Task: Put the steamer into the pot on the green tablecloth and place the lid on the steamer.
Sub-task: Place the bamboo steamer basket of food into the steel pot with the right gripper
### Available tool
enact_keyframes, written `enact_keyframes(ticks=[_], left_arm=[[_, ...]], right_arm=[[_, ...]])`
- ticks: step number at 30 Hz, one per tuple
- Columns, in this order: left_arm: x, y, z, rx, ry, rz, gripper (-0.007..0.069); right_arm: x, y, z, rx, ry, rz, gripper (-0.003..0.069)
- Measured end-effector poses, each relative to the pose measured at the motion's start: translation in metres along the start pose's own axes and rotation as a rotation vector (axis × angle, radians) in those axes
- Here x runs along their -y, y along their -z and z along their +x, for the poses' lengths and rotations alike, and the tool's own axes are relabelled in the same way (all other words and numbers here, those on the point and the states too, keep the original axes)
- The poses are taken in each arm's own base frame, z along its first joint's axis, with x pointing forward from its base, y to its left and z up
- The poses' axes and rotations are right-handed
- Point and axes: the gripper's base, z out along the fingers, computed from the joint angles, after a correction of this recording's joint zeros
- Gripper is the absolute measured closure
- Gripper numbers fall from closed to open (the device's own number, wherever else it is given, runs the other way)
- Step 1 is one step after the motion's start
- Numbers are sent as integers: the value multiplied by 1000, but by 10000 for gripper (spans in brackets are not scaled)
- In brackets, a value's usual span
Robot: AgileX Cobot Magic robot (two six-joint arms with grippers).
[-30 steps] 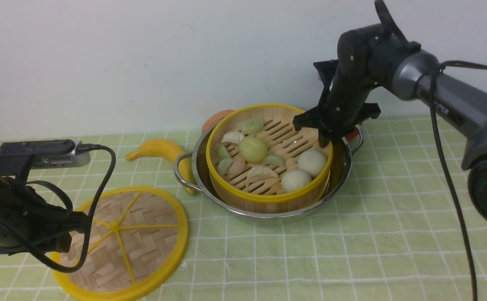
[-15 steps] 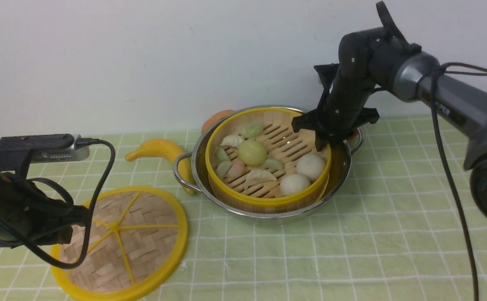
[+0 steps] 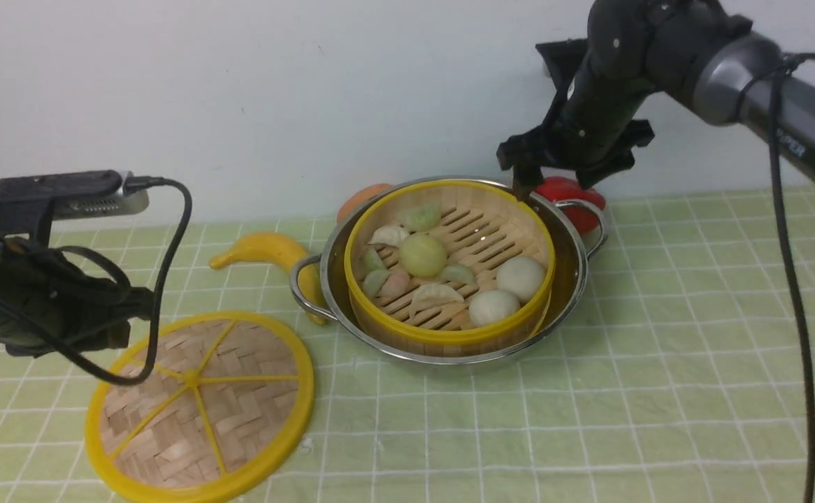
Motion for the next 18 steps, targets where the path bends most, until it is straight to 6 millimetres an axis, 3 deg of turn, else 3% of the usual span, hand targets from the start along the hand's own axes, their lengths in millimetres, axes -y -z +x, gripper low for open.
enact_keyframes(ticks=[3, 4, 6, 8, 9, 10, 11, 12, 18], left_arm=[[1, -12, -11, -38, 14, 16, 382], [1, -15, -11, -51, 15, 18, 382], [3, -27, -15, -98, 23, 42, 382], [6, -46, -18, -170, 16, 87, 382], [7, -47, -18, -172, 14, 95, 382], [9, -59, -18, -214, 4, 123, 382], [9, -60, -18, -216, 2, 125, 382], [9, -69, -17, -237, -10, 140, 382], [9, -90, -13, -284, -16, 143, 382]], right_arm=[[4, 32, -7, 63, -5, -1, 57], [5, 32, -8, 63, -6, -2, 57], [8, 62, -12, 115, -15, -23, 83], [9, 104, -15, 189, -6, -54, 119], [9, 111, -15, 201, -4, -59, 124], [8, 138, -15, 249, 5, -89, 143], [8, 141, -15, 255, 6, -94, 145], [7, 171, -13, 306, 12, -125, 160], [10, 255, 2, 463, 45, -172, 183]])
